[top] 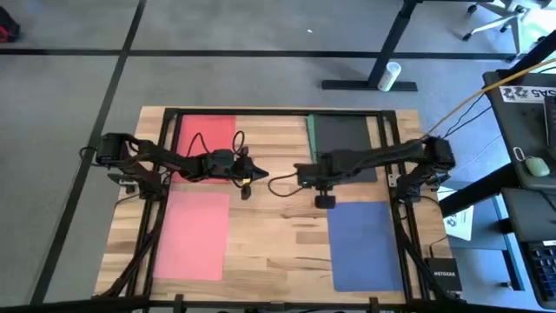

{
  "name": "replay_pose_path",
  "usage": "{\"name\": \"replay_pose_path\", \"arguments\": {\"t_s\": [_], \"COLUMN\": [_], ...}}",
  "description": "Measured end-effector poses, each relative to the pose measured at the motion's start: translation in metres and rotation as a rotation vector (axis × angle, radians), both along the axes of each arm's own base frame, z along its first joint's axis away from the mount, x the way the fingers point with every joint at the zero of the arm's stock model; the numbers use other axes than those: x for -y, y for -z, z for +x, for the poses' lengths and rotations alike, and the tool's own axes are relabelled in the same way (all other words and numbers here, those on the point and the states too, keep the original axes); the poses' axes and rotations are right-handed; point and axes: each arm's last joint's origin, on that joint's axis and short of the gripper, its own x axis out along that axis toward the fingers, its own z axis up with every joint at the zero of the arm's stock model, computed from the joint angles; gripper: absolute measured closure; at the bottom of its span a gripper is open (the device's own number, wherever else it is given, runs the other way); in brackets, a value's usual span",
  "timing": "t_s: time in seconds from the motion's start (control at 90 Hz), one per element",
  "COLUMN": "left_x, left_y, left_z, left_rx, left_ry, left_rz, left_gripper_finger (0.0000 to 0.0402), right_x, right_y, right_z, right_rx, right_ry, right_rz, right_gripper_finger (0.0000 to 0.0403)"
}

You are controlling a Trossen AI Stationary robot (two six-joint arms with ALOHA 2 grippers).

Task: Organize paper
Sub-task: Put the black paper on the bottom center of the table

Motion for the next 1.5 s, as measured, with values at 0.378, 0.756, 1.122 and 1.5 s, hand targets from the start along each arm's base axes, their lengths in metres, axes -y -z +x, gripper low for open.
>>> {"name": "replay_pose_path", "arguments": {"t_s": [0.378, 0.756, 1.122, 1.5], "left_x": [0.001, 0.001, 0.001, 0.001], "left_y": [-0.009, -0.008, -0.006, -0.005], "left_z": [0.003, 0.002, 0.002, 0.001], "left_rx": [0.098, 0.086, 0.06, 0.049], "left_ry": [0.043, 0.043, 0.042, 0.041], "left_rz": [-0.013, -0.011, 0.0, -0.002], "left_gripper_finger": [0.0402, 0.0402, 0.0402, 0.0402], "right_x": [0.0, 0.003, 0.007, 0.009], "right_y": [0.047, 0.074, 0.088, 0.099], "right_z": [-0.065, -0.055, -0.046, -0.046], "right_rx": [0.516, 0.392, 0.317, 0.258], "right_ry": [0.249, 0.298, 0.289, 0.274], "right_rz": [0.174, 0.037, -0.134, -0.22], "right_gripper_finger": [0.0399, 0.0288, 0.0261, 0.0261]}}
